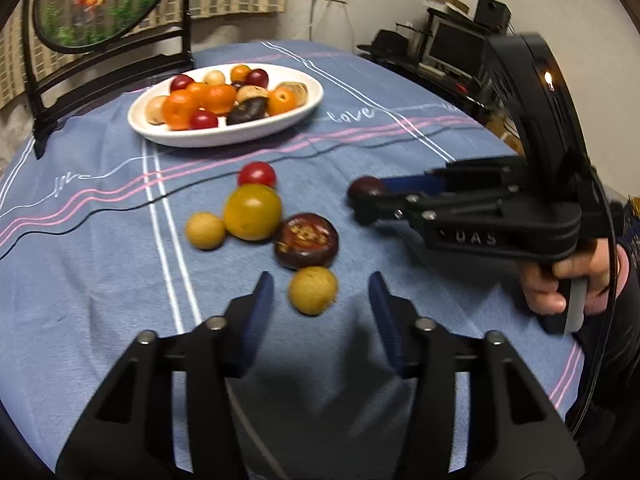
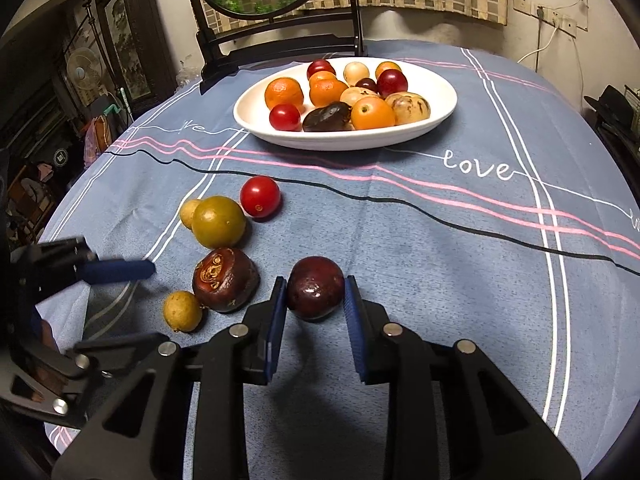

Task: Organize fruits
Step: 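Grasp a small yellow fruit with the left tool while the right tool grasps a dark purple plum, then carry the yellow fruit and dark purple plum onto the white plate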

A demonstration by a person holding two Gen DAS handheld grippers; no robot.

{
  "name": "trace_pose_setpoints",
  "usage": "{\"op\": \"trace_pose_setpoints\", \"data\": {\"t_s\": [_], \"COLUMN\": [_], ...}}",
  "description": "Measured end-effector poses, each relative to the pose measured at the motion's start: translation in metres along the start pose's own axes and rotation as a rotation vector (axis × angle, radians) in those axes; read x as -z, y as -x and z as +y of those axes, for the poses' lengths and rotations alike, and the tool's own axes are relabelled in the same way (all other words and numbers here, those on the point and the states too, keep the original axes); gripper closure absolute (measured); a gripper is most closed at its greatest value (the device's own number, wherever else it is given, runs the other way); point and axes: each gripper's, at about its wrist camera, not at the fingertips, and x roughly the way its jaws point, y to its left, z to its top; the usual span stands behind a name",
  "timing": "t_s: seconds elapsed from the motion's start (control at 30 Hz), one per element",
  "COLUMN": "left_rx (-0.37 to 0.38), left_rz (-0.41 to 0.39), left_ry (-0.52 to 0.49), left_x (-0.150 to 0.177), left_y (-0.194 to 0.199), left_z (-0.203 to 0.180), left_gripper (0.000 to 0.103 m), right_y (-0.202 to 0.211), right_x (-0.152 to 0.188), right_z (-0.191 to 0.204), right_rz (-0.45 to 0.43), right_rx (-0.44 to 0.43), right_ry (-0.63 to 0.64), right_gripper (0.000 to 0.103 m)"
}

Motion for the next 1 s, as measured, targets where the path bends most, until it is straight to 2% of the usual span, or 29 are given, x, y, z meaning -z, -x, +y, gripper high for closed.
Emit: {"op": "trace_pose_setpoints", "data": {"t_s": [0.27,0.73,1.0], "left_rx": [-0.019,-0.001,0.003], "left_rz": [0.015,0.077,0.08], "left_ry": [0.004,0.027,0.039], "left_x": [0.001,0.0,-0.001], "left_y": [-0.005,-0.017,-0.018], "left_z": [0.0,0.003,0.006], "left_gripper": [0.06,0.068,0.072], "right_y": [0.001,0.004,0.004], "right_x": [-0.001,-0.002,-0.002], "right_z": [0.0,0.0,0.0], "right_rz": [-0.004,-0.015,-0.012], "right_rx": [0.001,0.005,-0.003], "right_ry": [0.002,0.003,0.002], "right_gripper": [0.074,0.074,0.074]}}
